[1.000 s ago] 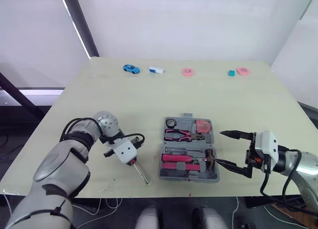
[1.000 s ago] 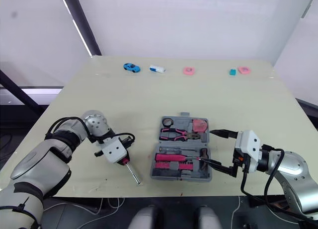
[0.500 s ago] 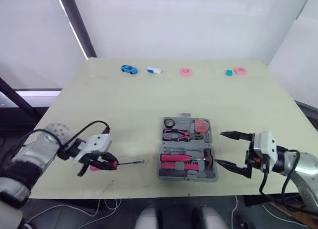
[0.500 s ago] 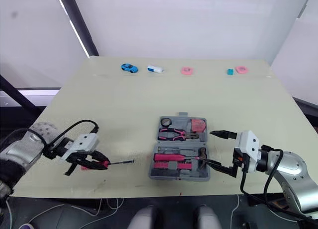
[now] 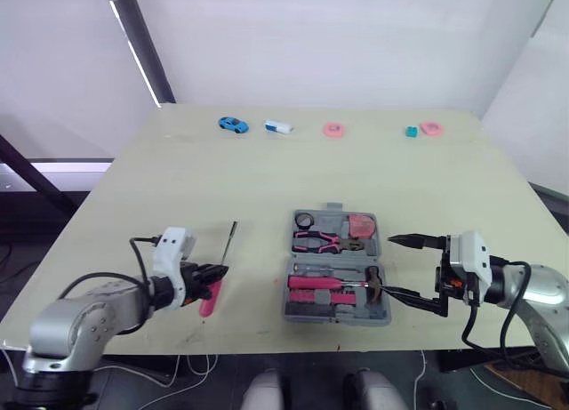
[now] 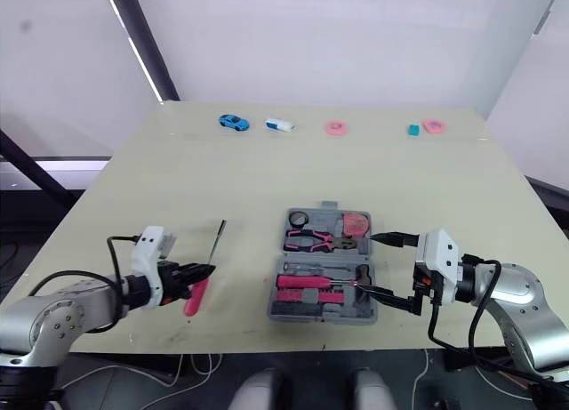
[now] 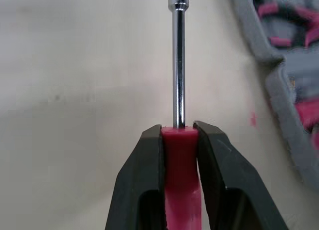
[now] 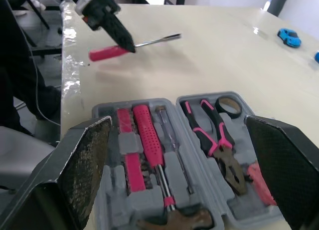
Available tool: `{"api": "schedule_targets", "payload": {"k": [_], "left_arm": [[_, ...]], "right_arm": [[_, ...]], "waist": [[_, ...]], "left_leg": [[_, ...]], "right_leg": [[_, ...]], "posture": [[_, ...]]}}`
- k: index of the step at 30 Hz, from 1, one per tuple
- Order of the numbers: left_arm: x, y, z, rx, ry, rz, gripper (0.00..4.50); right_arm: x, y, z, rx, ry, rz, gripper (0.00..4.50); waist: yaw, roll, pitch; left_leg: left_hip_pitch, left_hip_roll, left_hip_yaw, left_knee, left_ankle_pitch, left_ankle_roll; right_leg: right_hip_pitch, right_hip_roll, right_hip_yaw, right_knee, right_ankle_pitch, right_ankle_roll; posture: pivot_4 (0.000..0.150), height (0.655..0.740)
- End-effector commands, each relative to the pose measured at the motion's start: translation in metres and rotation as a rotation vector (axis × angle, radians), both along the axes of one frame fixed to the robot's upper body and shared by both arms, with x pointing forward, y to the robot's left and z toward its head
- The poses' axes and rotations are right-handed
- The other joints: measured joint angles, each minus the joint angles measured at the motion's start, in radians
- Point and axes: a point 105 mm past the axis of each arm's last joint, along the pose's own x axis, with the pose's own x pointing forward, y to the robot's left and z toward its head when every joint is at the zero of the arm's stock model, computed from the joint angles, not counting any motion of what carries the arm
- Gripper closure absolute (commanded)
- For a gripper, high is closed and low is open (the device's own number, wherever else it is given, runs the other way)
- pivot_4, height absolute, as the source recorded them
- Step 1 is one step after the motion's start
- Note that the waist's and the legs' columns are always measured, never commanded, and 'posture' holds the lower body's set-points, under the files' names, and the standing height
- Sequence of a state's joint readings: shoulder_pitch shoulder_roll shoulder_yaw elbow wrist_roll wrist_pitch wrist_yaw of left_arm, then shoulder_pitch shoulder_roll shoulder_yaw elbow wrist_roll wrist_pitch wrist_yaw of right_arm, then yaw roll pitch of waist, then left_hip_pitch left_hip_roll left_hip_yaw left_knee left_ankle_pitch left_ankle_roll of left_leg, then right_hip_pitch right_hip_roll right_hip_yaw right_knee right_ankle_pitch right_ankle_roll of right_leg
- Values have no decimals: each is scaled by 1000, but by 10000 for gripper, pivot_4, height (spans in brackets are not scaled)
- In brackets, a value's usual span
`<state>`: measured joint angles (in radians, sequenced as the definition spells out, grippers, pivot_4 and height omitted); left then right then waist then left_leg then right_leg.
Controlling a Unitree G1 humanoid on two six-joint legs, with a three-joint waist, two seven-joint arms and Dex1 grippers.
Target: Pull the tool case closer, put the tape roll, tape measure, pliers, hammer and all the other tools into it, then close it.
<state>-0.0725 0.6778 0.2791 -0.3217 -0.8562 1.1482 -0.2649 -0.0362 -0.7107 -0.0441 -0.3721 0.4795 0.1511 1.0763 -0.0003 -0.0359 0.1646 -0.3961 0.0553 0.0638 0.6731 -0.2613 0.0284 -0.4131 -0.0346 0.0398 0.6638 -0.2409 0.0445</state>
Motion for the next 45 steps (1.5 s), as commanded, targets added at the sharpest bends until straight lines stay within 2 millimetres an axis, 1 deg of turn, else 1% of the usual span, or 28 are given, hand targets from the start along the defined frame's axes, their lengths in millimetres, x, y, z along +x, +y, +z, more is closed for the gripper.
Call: {"api": "schedule_targets", "payload": {"k": [1, 4, 6, 12, 14, 17, 19, 20, 21, 23, 24, 27, 30, 32, 35, 39, 40, 41, 43, 44, 45], "left_arm": [[0, -6, -6, 6, 39, 155, 40889], [-1, -14, -18, 41, 90, 213, 40889], [1, -15, -24, 62, 114, 250, 40889], [7, -20, -37, 135, 162, 232, 40889], [8, -20, -40, 150, 162, 236, 30728], [8, -21, -41, 156, 140, 240, 17167], [7, -24, -34, 155, 68, 220, 8502], [7, -26, -28, 166, 16, 197, 2901], [5, -27, -24, 177, -25, 173, 943], [-3, -28, -22, 166, -59, 161, 943], [-7, -28, -22, 194, -89, 136, 943], [-12, -31, -26, 177, -116, 153, 943], [-11, -38, -29, 149, -138, 199, 943], [-10, -38, -29, 150, -151, 224, 943], [-6, -34, -30, 158, -156, 264, 943], [-5, -38, -33, 143, -140, 268, 943], [-6, -37, -34, 141, -131, 277, 5979], [-7, -37, -34, 142, -128, 277, 8796], [-8, -36, -35, 143, -122, 281, 18122], [-8, -35, -35, 143, -120, 282, 23694], [-8, -35, -36, 140, -113, 286, 27485]], "right_arm": [[-2, 0, 11, -4, -27, 21, 0], [-3, -2, 13, -12, -26, 29, 0], [-4, -2, 15, -18, -25, 41, 0], [-9, 1, 17, -27, -20, 68, 0], [-8, 1, 17, -29, -19, 68, 0], [-9, 0, 17, -31, -17, 66, 0], [-9, -1, 16, -35, -12, 63, 0], [-9, -1, 16, -36, -10, 62, 0], [-9, -2, 16, -36, -9, 61, 0], [-8, -3, 16, -37, -5, 60, 0], [-8, -4, 16, -39, -3, 60, 0], [-6, -6, 16, -45, 1, 64, 0], [-4, -5, 16, -52, 8, 77, 0], [-4, -5, 16, -56, 10, 85, 0], [-3, -6, 17, -58, 12, 91, 0], [-3, -6, 17, -65, 12, 101, 0], [-3, -6, 17, -66, 11, 103, 0], [-3, -6, 17, -64, 10, 106, 0], [-4, -4, 19, -54, 7, 114, 0], [-5, -4, 19, -51, 6, 117, 0], [-6, -3, 20, -50, 5, 124, 0]], "waist": [[-1, 0, 0], [-1, -1, -1], [-1, 0, -1], [-1, 2, -2], [1, 5, -4], [0, 8, -8], [-5, 10, -9], [-10, 10, -9], [-14, 10, -9], [-17, 10, -9], [-16, 10, -9], [-9, 10, -9], [1, 9, -9], [3, 9, -9], [4, 9, -9], [3, 9, -9], [3, 9, -9], [3, 9, -9], [3, 9, -9], [3, 9, -9], [3, 9, -9]], "left_leg": [[1, 0, 0, 0, 0, 0], [1, -1, -1, 0, 0, 0], [0, -2, -1, 0, 0, 0], [1, -2, -2, 0, 0, 0], [2, -3, -2, 0, 0, 0], [2, -3, -1, 0, 0, 0], [3, -3, -1, 0, 0, 0], [3, -3, -1, -1, 0, 0], [3, -2, -1, -1, 0, 0], [3, -2, -1, -2, 0, 0], [3, -1, -1, -2, 0, 0], [3, -1, -1, -2, 0, 0], [2, -2, 0, -1, 0, 0], [1, -3, 0, -1, 0, 0], [1, -3, -1, -1, 0, 0], [1, -3, -1, -1, 0, 0], [1, -3, -1, -1, 0, 0], [1, -3, -1, -1, 0, 0], [1, -3, -1, -1, 0, 0], [1, -3, -1, -1, 0, 0], [1, -3, -1, -1, 0, 0]], "right_leg": [[1, 0, 0, 0, 0, 0], [1, 0, 0, -1, 0, 0], [1, 0, 0, -1, 0, 0], [2, 1, 0, 0, 0, 0], [3, 1, 0, -1, 0, -1], [3, 1, 1, -1, 0, -1], [3, 1, 1, 0, 0, -1], [3, 1, 1, 0, 0, -1], [3, 1, 2, 0, 0, -1], [2, 2, 2, -1, -1, -2], [2, 2, 2, -1, -2, -5], [2, 1, 2, -2, -2, -5], [2, -1, 2, -3, -2, -5], [2, -1, 2, -3, -2, -5], [2, 0, 1, -3, -2, -5], [2, 1, 1, -3, -2, -5], [2, 1, 1, -3, -2, -5], [2, 1, 1, -3, -2, -5], [2, 0, 1, -3, -2, -4], [2, 0, 1, -3, -2, -5], [2, 1, 1, -3, -2, -5]], "posture": [[1500, 7400], [1500, 7400], [1500, 7400], [1500, 7400], [1500, 7400], [1500, 7400], [1500, 7400], [1500, 7400], [1500, 7400], [1500, 7400], [1500, 7400], [1500, 7400], [1500, 7400], [1500, 7400], [1500, 7400], [1500, 7400], [1500, 7400], [1500, 7400], [1500, 7400], [1500, 7400], [1500, 7400]]}}
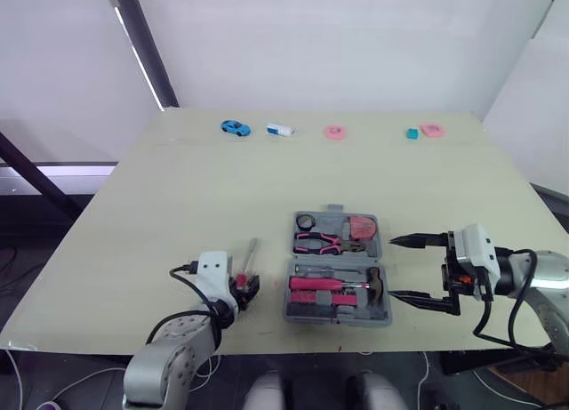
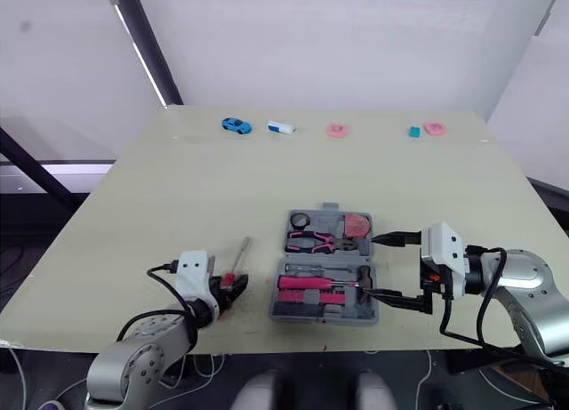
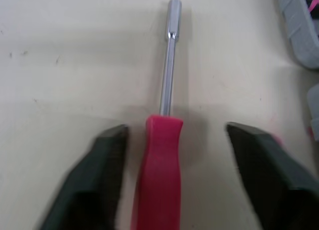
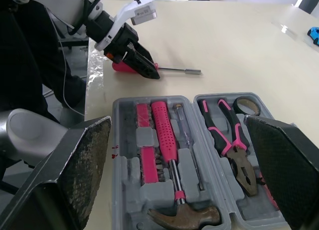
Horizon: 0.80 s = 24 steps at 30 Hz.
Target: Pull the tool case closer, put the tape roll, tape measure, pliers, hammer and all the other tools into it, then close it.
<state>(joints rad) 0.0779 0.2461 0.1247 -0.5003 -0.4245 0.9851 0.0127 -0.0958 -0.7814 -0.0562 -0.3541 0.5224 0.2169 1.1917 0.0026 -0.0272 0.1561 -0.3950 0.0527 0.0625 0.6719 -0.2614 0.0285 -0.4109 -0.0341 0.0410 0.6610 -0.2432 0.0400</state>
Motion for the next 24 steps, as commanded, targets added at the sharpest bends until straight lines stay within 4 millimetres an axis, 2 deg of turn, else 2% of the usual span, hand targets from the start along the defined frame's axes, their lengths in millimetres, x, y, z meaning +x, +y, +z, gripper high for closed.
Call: {"api": "schedule_targets", "payload": {"k": [1, 2, 3, 6, 10, 14, 17, 19, 22, 24], "left_arm": [[1, 5, 7, 7, -22, 19, 32703], [1, 6, 7, 6, -20, 22, 37617], [1, 7, 7, 8, -18, 23, 39710], [1, 11, 9, 11, -24, 23, 39716], [2, 14, 27, 6, -96, -36, 39717], [-8, -15, 62, -66, -197, -382, 39735], [-24, -36, 81, -93, -190, -700, 40369], [-31, -42, 88, -94, -142, -874, 40846], [-38, -47, 89, -6, -43, -1127, 41158], [-36, -51, 89, 47, 2, -1239, 41161]], "right_arm": [[-5, 4, 12, 19, -39, 37, 0], [-5, 6, 13, 23, -40, 45, 0], [-6, 8, 13, 28, -41, 53, 0], [-7, 12, 14, 41, -47, 64, 0], [-7, 15, 14, 50, -50, 67, 0], [-6, 12, 12, 48, -46, 55, 0], [-6, 6, 11, 36, -39, 47, 0], [-7, 2, 10, 17, -31, 43, 0], [-9, -15, 5, -59, -20, 20, 0], [-10, -28, 4, -95, -15, -10, 0]], "waist": [[0, 0, 0], [-1, 0, 0], [-1, 0, 0], [-1, 0, 0], [-4, 0, 0], [-7, -1, 1], [-6, -2, 1], [-5, -1, 1], [-4, -1, 2], [1, 0, 2]], "left_leg": [[0, 0, 0, 0, 0, 0], [0, 0, 0, 0, 0, 0], [0, 0, 0, 0, 0, 0], [0, 0, 0, 0, 0, 0], [0, 0, 0, 0, 0, 0], [-1, 1, 0, 0, 0, 0], [-1, 1, 0, 0, 0, 0], [-2, 1, 0, 0, 0, 0], [-1, 0, 1, 0, 0, 0], [-1, 0, 2, -1, 0, 0]], "right_leg": [[0, 0, 0, 0, 0, 0], [0, 0, 0, 0, 0, 0], [0, 0, 0, 0, 0, 0], [0, 0, 0, 0, 0, 0], [0, 0, 0, 0, 0, 0], [-1, 0, -1, 0, 0, 0], [-1, -1, 0, 0, 0, 0], [-2, 0, -1, -1, 0, 0], [-2, -1, -1, -1, 0, 0], [-2, -1, -1, -1, 0, 0]], "posture": [[1500, 7400], [1500, 7400], [1500, 7400], [1500, 7400], [1500, 7400], [1500, 7400], [1500, 7400], [1500, 7400], [1500, 7400], [1500, 7400]]}}
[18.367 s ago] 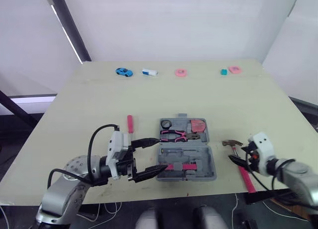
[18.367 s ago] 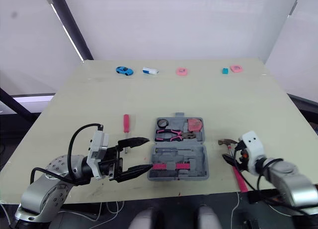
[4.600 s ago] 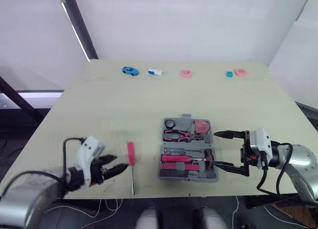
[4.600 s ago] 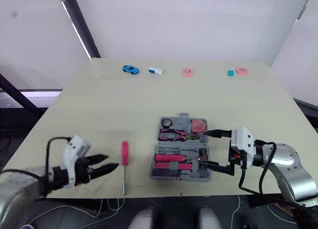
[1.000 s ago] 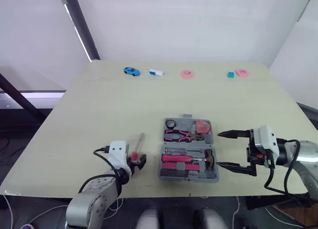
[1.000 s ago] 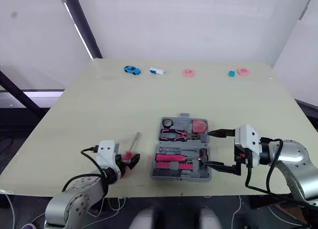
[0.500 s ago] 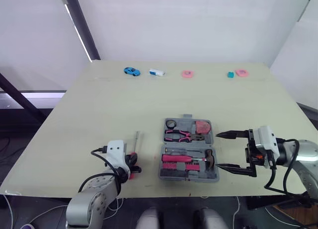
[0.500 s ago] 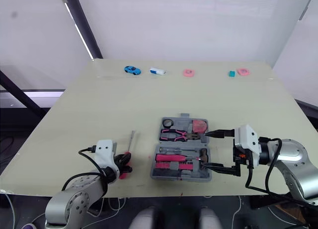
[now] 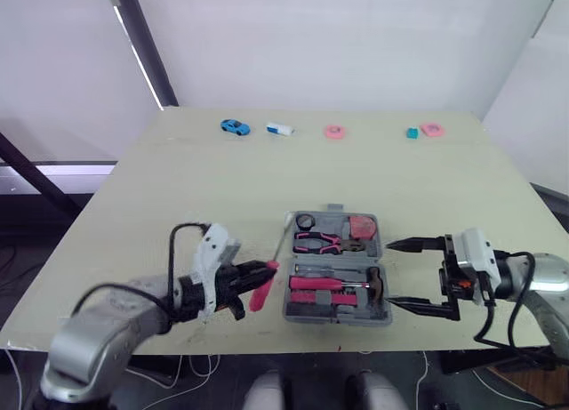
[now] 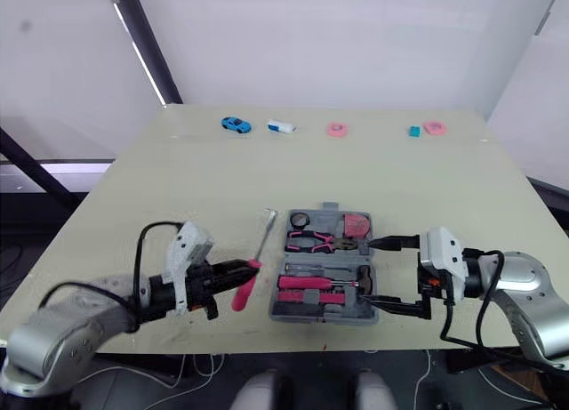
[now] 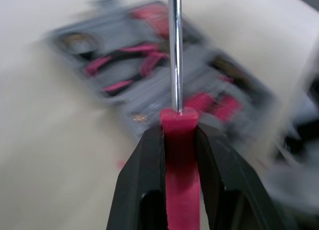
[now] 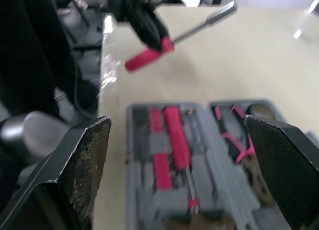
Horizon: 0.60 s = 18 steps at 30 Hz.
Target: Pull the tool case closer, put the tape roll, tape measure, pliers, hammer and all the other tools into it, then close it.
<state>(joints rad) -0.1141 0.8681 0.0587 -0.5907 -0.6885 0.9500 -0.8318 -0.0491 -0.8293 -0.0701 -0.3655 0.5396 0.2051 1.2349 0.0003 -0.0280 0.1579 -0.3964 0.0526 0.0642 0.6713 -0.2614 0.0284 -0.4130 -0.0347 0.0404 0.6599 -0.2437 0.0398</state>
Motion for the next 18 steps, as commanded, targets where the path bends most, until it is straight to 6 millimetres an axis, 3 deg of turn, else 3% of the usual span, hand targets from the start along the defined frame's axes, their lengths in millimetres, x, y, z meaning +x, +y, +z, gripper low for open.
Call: {"api": "schedule_targets", "payload": {"k": [1, 4, 8, 14, 18], "left_arm": [[-4, -13, -1, 97, 31, -256, 41161], [6, -24, -6, 178, 41, -354, 41161], [18, -54, -19, 298, 72, -497, 41161], [35, -79, -24, 406, 16, -647, 41161], [40, -86, -25, 442, 3, -689, 41161]], "right_arm": [[0, -27, 10, -67, -44, -55, 0], [-4, -42, 12, -102, -35, -94, 0], [-12, -62, 14, -151, -12, -159, 0], [-15, -68, 18, -164, -16, -203, 0], [-16, -65, 17, -161, -24, -208, 0]], "waist": [[5, 0, 0], [1, -1, 1], [22, 0, 2], [8, -3, 4], [8, -3, 4]], "left_leg": [[-1, 0, 4, 0, 0, 0], [-1, 1, 5, -1, 0, 0], [-4, -2, 0, 0, 0, 0], [-4, -4, 0, 1, 0, 0], [-4, -4, -2, 1, 0, 1]], "right_leg": [[0, 0, 0, -1, 0, 0], [0, 2, 1, -2, 0, 0], [0, 5, 1, -2, 0, 1], [1, 6, 6, -1, -1, 2], [1, 7, 6, -1, -1, 2]], "posture": [[1500, 7400], [1500, 7400], [1500, 7400], [1500, 7400], [1500, 7400]]}}
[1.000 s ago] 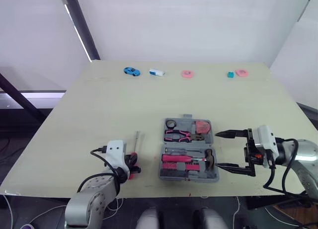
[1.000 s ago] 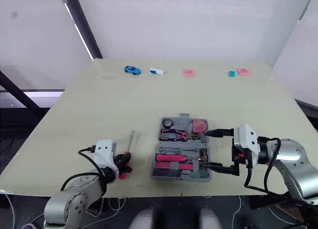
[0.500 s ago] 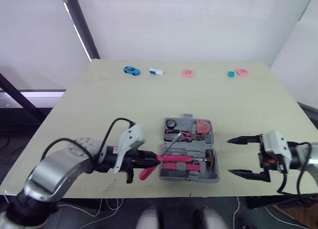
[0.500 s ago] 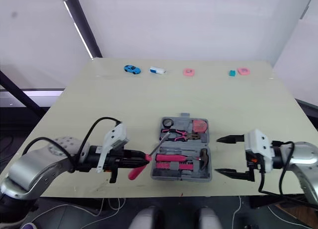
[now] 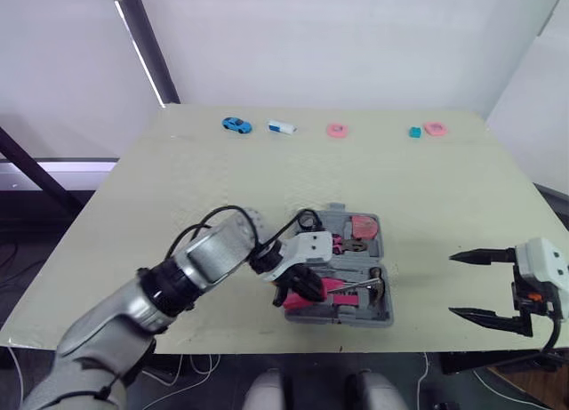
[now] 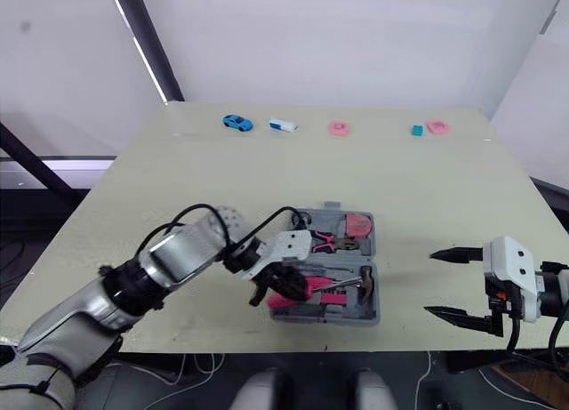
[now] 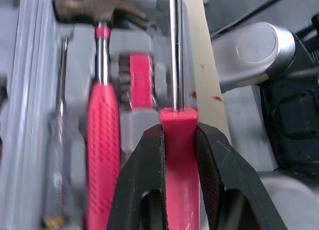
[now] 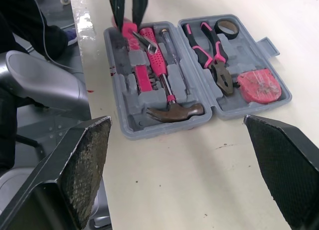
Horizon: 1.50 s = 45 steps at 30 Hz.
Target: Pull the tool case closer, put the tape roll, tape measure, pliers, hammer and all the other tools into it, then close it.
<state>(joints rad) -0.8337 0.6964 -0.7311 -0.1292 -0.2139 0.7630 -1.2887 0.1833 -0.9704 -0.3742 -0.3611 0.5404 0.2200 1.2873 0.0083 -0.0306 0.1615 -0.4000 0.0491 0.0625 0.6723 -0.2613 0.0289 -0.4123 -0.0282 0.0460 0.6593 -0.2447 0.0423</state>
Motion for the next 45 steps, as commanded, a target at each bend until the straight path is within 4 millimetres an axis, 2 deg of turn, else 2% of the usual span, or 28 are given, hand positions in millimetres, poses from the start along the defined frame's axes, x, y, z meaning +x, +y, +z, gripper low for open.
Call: {"api": "schedule_targets", "payload": {"k": [1, 11, 15, 17, 21, 27, 30, 35, 42, 44, 45], "left_arm": [[2, -2, -1, 38, -29, -55, 41161], [0, 12, -2, 83, -53, -81, 41161], [2, 22, 3, 84, -36, -35, 41161], [4, 35, 9, 71, 8, 63, 41161], [8, 66, 17, 9, 110, 377, 41161], [11, 112, 0, 0, 87, 790, 41161], [24, 138, -7, 13, 6, 1030, 41161], [30, 146, -13, -47, 22, 1276, 41161], [38, 148, -18, -78, 31, 1432, 41161], [42, 149, -25, -75, 1, 1461, 41161], [42, 149, -31, -74, -12, 1471, 36183]], "right_arm": [[-2, 3, 10, -1, -50, 0, 0], [-3, 9, 3, 20, -60, -18, 0], [-5, 16, 3, 34, -62, -4, 0], [-6, 21, 3, 40, -65, 9, 0], [-6, 34, 3, 82, -75, 39, 0], [1, 52, 3, 140, -80, 81, 0], [2, 61, 2, 158, -69, 119, 0], [10, 66, 2, 166, -61, 161, 0], [15, 68, 4, 160, -63, 191, 0], [16, 69, 4, 161, -60, 197, 0], [16, 69, 4, 161, -56, 200, 0]], "waist": [[0, 0, 0], [4, 0, 0], [4, 0, 0], [3, 0, 0], [-13, 0, 0], [-19, 0, 0], [-16, 0, 1], [-7, -1, 1], [-7, -1, 1], [-6, 0, 0], [-5, 0, 0]], "left_leg": [[0, 0, 0, 0, 0, 0], [-1, 0, -1, 1, 0, 0], [-1, 0, -1, 2, 0, 0], [-1, 0, -1, 2, 0, 0], [-1, 2, -4, 2, 0, 0], [0, 3, -6, 2, 0, 0], [0, 3, -6, 2, 0, 0], [0, 2, -8, 4, 0, 0], [-1, 0, -9, 3, 0, 0], [0, 0, -10, 3, 0, 0], [0, -1, -10, 3, 0, 0]], "right_leg": [[0, 0, 0, 0, 0, 0], [0, 0, 0, 1, 1, 4], [0, -1, -1, 1, 1, 4], [0, -1, -1, 1, 1, 4], [0, 0, -1, 3, 0, 7], [0, 0, -2, 3, -1, 8], [0, 0, -2, 3, -1, 8], [1, -1, -3, 3, 1, 5], [2, -2, -4, 3, 2, 4], [2, -2, -4, 4, 2, 4], [2, -2, -4, 4, 2, 4]], "posture": [[1500, 7400], [1500, 7400], [1500, 7400], [1500, 7400], [1500, 7400], [1500, 7400], [1500, 7400], [1500, 7400], [1500, 7400], [1500, 7400], [1500, 7400]]}}
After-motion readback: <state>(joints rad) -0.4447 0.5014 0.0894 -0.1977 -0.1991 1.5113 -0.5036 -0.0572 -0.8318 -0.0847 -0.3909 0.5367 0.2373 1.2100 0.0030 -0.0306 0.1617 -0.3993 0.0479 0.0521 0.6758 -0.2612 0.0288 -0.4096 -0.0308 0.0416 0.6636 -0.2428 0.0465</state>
